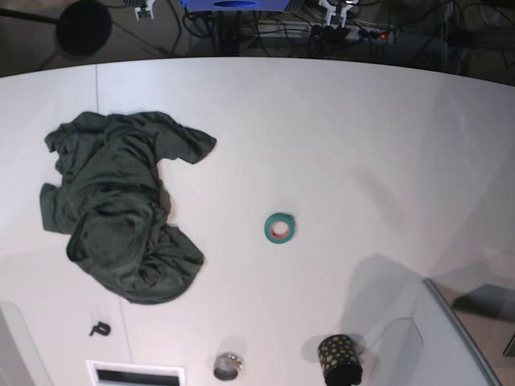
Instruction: Layout the t-shirt on the table in an organized manner, then fold the t-shirt properly
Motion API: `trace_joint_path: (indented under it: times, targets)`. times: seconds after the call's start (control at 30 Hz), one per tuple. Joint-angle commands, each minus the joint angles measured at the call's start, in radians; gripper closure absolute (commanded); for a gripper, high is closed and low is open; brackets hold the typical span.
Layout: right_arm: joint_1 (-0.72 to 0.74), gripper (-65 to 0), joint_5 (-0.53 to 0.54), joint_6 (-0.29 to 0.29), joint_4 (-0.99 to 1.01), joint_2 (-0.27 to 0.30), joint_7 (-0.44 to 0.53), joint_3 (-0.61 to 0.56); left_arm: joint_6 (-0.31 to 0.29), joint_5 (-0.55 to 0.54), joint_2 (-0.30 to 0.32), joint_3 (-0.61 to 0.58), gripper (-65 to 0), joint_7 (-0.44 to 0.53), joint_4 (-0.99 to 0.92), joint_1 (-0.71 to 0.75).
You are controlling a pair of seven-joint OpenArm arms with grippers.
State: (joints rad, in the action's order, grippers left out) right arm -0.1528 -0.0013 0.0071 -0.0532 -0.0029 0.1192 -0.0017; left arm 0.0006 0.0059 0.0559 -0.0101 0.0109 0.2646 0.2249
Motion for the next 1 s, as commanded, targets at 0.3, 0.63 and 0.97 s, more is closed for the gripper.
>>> trace_joint_path:
  times: [0.3,0.63,0.97]
  targets:
    - [-0.031,-0.6,-0.001,-0.008,0.000,0.002,-0.002,0.001,0.005,-0.001,0.026,-0.001,0.0,-0.002,0.000,0.015]
    - [-0.031,-0.6,-0.001,-0.008,0.000,0.004,-0.002,0.002,0.005,-0.001,0.026,-0.001,0.0,-0.002,0.000,0.017]
    - [-0.031,-0.6,0.001,-0.008,0.000,0.004,-0.002,0.004,0.005,-0.001,0.028,-0.001,0.0,-0.002,0.002,0.031]
